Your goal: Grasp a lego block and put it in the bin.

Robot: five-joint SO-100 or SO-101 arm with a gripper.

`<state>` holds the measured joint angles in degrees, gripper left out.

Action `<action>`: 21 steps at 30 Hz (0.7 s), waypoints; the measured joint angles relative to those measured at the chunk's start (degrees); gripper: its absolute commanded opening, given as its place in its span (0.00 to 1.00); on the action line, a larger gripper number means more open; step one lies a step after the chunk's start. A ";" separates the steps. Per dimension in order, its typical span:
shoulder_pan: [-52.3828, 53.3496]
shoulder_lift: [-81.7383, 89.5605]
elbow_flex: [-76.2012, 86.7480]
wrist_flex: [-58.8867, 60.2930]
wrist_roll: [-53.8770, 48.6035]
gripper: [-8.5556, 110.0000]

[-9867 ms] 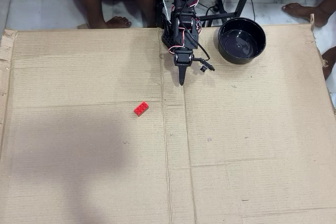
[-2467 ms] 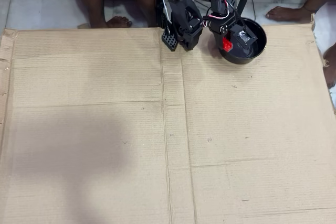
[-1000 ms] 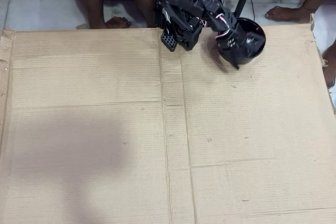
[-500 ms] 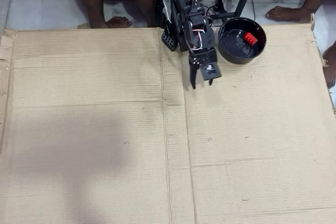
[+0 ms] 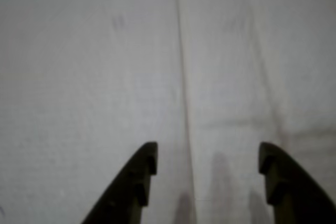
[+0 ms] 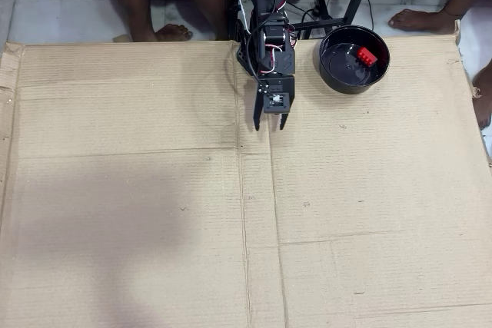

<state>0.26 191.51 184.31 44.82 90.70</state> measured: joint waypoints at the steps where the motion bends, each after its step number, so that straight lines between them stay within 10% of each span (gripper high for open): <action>1: -0.44 0.62 0.35 0.09 0.00 0.26; 8: -0.35 3.60 0.44 0.09 -8.70 0.07; 21: -0.35 3.60 0.44 2.81 -54.14 0.07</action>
<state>-0.09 195.12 184.75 47.64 36.56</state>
